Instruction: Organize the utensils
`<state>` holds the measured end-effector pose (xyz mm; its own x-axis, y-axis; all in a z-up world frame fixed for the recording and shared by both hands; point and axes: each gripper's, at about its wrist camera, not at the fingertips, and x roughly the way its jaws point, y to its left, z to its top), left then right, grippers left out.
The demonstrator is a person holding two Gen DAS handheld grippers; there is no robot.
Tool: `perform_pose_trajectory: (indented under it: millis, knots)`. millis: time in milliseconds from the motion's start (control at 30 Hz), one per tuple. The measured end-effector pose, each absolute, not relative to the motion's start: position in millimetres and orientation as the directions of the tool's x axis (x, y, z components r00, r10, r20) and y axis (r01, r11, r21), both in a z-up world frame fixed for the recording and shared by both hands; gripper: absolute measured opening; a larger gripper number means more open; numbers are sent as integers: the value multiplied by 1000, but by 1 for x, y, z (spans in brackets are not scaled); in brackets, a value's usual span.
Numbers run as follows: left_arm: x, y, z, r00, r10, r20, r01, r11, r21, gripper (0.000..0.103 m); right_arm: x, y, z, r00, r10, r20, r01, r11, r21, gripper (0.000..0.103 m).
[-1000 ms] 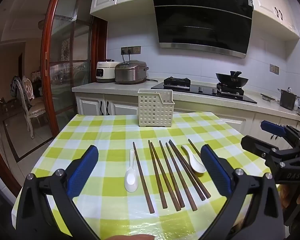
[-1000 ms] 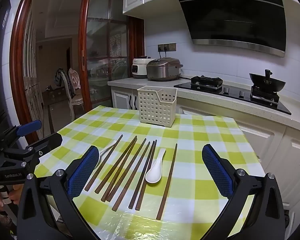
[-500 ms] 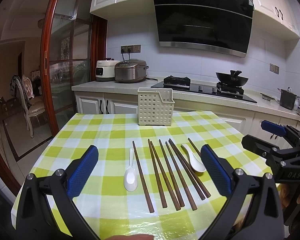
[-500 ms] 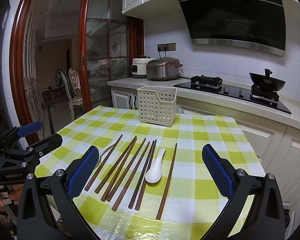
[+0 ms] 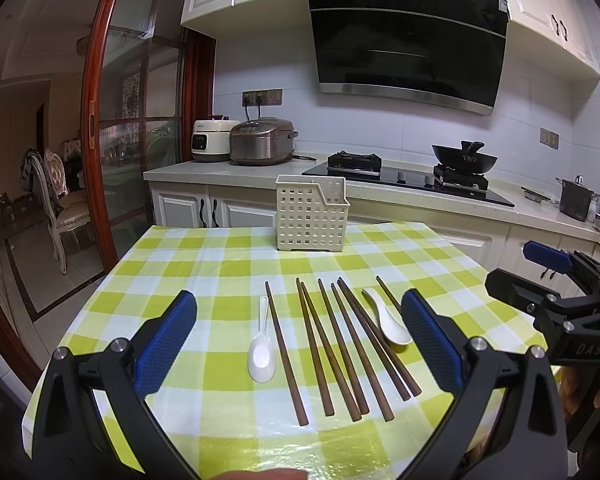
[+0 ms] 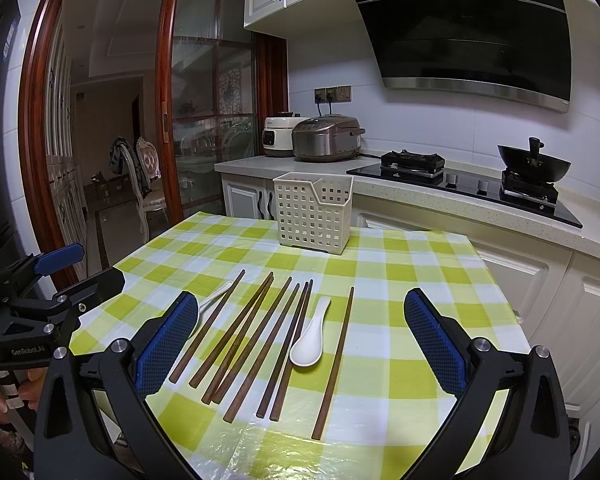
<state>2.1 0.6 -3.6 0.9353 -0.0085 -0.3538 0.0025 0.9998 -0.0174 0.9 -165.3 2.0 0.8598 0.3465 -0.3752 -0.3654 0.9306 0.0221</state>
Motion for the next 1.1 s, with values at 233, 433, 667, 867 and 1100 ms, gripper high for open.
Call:
perform_pose_trajectory:
  millis: [233, 433, 667, 867, 1100]
  knots:
    - [2, 2, -4, 935, -9, -353, 3, 1000, -19, 99, 0, -163, 2, 859, 348, -376, -366, 930, 23, 97]
    - [3, 2, -5, 935, -9, -355, 2, 1000, -22, 99, 0, -164, 2, 859, 347, -376, -365, 931, 25, 97]
    - [4, 3, -6, 935, -10, -355, 2, 1000, -23, 99, 0, -165, 2, 859, 348, -375, -366, 930, 25, 97]
    - [4, 3, -6, 935, -9, -356, 1, 1000, -22, 99, 0, -166, 4, 859, 348, -375, -365, 931, 27, 97]
    - [2, 3, -5, 936, -5, -351, -3, 1000, -22, 99, 0, -166, 4, 860, 348, -374, -365, 931, 27, 97]
